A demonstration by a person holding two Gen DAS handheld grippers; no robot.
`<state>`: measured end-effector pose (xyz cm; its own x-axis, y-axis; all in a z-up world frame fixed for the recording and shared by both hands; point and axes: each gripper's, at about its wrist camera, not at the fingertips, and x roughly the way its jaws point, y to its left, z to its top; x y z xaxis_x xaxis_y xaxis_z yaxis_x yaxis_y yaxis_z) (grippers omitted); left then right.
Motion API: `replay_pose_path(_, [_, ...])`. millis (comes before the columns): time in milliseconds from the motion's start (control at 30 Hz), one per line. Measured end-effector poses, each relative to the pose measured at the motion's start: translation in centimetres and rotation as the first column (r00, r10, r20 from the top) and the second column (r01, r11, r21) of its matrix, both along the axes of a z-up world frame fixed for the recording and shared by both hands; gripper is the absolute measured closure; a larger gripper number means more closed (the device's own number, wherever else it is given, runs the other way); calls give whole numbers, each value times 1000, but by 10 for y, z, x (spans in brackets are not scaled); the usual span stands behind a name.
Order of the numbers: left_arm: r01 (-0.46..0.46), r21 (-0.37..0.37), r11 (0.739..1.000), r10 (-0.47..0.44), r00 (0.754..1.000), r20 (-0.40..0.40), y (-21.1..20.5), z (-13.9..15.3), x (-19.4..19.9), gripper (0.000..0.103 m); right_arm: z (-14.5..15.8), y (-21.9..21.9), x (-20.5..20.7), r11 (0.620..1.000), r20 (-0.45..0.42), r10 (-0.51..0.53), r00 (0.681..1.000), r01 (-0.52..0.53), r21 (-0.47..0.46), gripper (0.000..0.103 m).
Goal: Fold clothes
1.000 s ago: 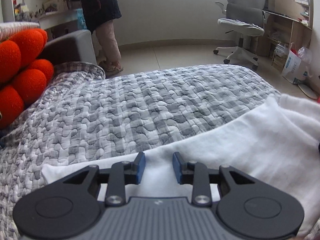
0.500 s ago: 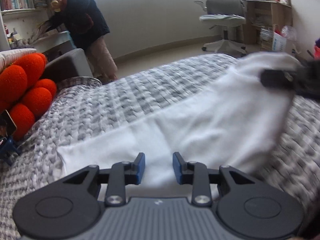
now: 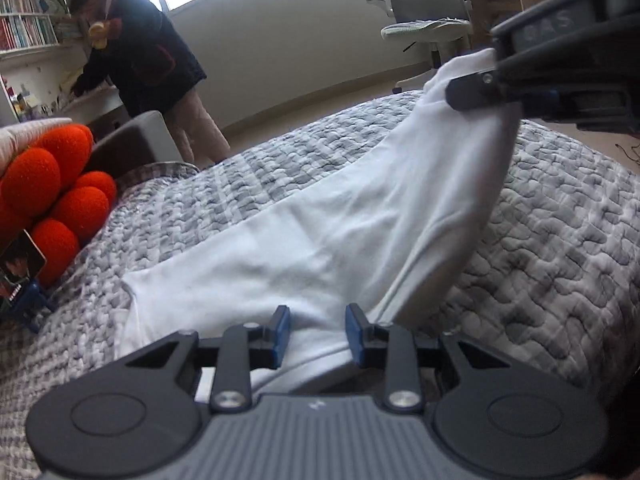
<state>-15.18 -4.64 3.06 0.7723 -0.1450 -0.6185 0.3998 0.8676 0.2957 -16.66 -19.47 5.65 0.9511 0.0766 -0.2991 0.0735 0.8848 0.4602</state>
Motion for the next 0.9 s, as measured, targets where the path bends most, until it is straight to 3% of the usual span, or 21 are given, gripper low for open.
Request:
replay_pose_path(433, [2,-65,998,-4,1000,-27,7,0,-11,70,-2,0,-1,1000,-1,2,1000,-2,7,81])
replay_pose_path(533, [9,-48,999,-10,1000,-12,4,-4,-12,70,1,5,-2,1000,11,13,1000,-13,-22,81])
replay_pose_path(900, [-13,-109,994,6,998,-65,22,0,-8,67,5,11,-4,999,22,17,1000,-16,-43,81])
